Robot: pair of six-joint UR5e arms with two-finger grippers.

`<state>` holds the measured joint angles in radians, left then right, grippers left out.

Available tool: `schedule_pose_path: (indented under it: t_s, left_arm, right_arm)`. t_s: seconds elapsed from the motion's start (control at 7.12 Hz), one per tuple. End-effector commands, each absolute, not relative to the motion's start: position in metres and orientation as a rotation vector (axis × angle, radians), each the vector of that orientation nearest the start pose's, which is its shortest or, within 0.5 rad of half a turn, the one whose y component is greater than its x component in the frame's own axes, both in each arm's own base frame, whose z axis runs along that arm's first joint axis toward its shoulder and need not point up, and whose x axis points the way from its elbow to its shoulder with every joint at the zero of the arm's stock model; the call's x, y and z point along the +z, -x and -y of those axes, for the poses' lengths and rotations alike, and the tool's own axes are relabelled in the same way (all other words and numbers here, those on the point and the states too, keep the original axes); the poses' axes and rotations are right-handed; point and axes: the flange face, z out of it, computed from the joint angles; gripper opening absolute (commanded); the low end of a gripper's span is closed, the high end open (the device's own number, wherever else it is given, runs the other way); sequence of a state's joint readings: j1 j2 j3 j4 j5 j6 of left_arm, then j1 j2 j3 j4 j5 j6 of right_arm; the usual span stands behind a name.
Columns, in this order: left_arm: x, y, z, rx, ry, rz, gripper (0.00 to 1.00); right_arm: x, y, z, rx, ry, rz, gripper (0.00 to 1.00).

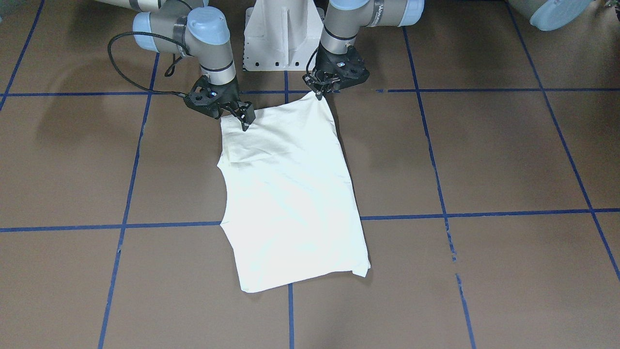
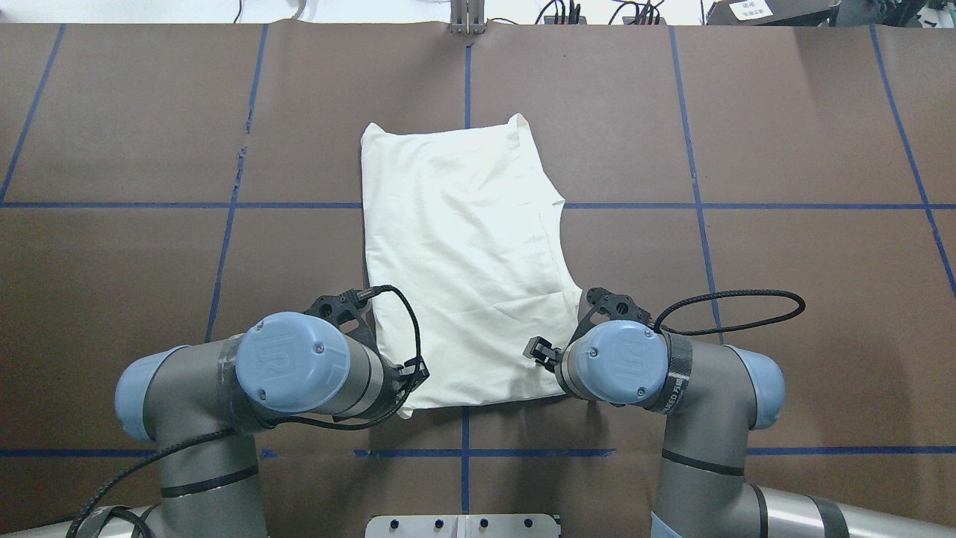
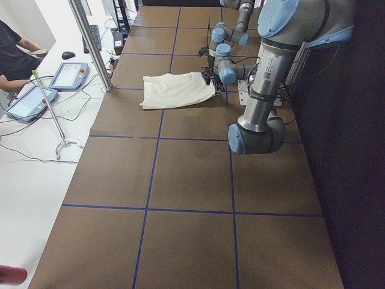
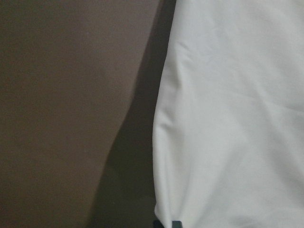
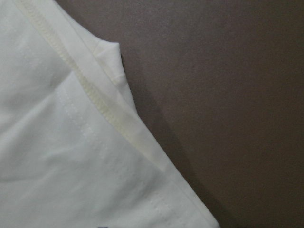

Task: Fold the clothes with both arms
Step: 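Close both grippers on the shirt edge nearest the robot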

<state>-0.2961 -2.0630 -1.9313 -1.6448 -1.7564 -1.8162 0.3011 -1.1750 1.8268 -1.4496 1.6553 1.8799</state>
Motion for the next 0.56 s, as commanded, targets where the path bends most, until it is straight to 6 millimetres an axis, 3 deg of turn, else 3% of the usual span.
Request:
schedule_pose_path:
  t_s: [0.0, 0.14, 0.42]
  left_arm:
    - [0.2214, -0.5374, 0.2841, -0.415, 0.150, -0.935, 0.00]
    - [0.2220, -0.5379, 0.2842, -0.415, 0.150, -0.933, 0.00]
    - [0.2224, -0.5396, 0.2819, -0.411, 0.152, -0.933, 0.00]
  right_arm:
    - [0.3141, 0.5493, 0.3044, 0.548, 0.088, 0.791, 0.39]
    - [0.3127, 0.5478, 0.3056, 0.549, 0.089, 0.794, 0.25]
    - [0.3103, 0.5446, 0.3100, 0.555, 0.090, 0.799, 0.10]
